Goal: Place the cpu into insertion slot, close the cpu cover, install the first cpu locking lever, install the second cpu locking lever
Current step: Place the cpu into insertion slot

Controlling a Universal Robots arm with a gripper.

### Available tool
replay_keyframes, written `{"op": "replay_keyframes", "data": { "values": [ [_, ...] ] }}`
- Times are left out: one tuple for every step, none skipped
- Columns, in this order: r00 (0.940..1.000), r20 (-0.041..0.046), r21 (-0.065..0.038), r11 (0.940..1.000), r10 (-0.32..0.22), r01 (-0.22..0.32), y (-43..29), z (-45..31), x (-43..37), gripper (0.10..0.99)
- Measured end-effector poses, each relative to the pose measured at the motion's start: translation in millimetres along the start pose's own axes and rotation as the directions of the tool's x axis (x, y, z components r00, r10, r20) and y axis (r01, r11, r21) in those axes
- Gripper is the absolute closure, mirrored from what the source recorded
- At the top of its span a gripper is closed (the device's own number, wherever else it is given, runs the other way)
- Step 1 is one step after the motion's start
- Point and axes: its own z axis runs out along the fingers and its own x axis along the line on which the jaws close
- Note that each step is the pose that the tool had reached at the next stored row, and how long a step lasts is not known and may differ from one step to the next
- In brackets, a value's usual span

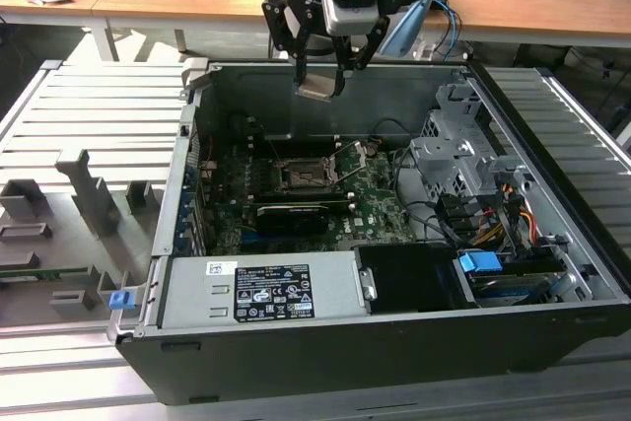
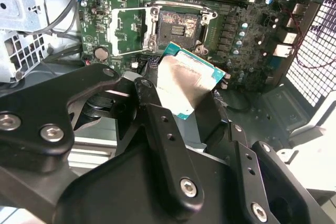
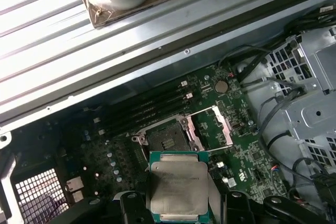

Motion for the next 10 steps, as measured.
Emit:
{"op": "replay_keyframes", "data": {
  "values": [
    [1.0000, 0.0000, 0.000, 1.0000, 0.000, 0.000, 0.0, 0.2, 0.0, 0.561],
    [1.0000, 0.0000, 0.000, 1.0000, 0.000, 0.000, 0.0, 0.3, 0.0, 0.561],
    [1.0000, 0.0000, 0.000, 1.0000, 0.000, 0.000, -0.1, 0.7, 0.0, 0.561],
    [1.0000, 0.0000, 0.000, 1.0000, 0.000, 0.000, -0.1, 0.9, 0.0, 0.561],
    [1.0000, 0.0000, 0.000, 1.0000, 0.000, 0.000, -0.1, 1.1, 0.0, 0.561],
    [1.0000, 0.0000, 0.000, 1.0000, 0.001, -0.001, -0.1, 1.3, 0.0, 0.561],
    [1.0000, 0.0001, 0.000, 1.0000, 0.001, -0.001, -0.1, 1.5, 0.0, 0.561],
    [1.0000, 0.0001, 0.000, 1.0000, 0.002, -0.002, -0.2, 1.7, 0.0, 0.561],
    [1.0000, 0.0002, 0.000, 1.0000, 0.003, -0.003, -0.2, 1.8, 0.0, 0.561],
    [1.0000, 0.0003, 0.000, 1.0000, 0.004, -0.004, -0.2, 2.0, 0.0, 0.561]
  ]
}}
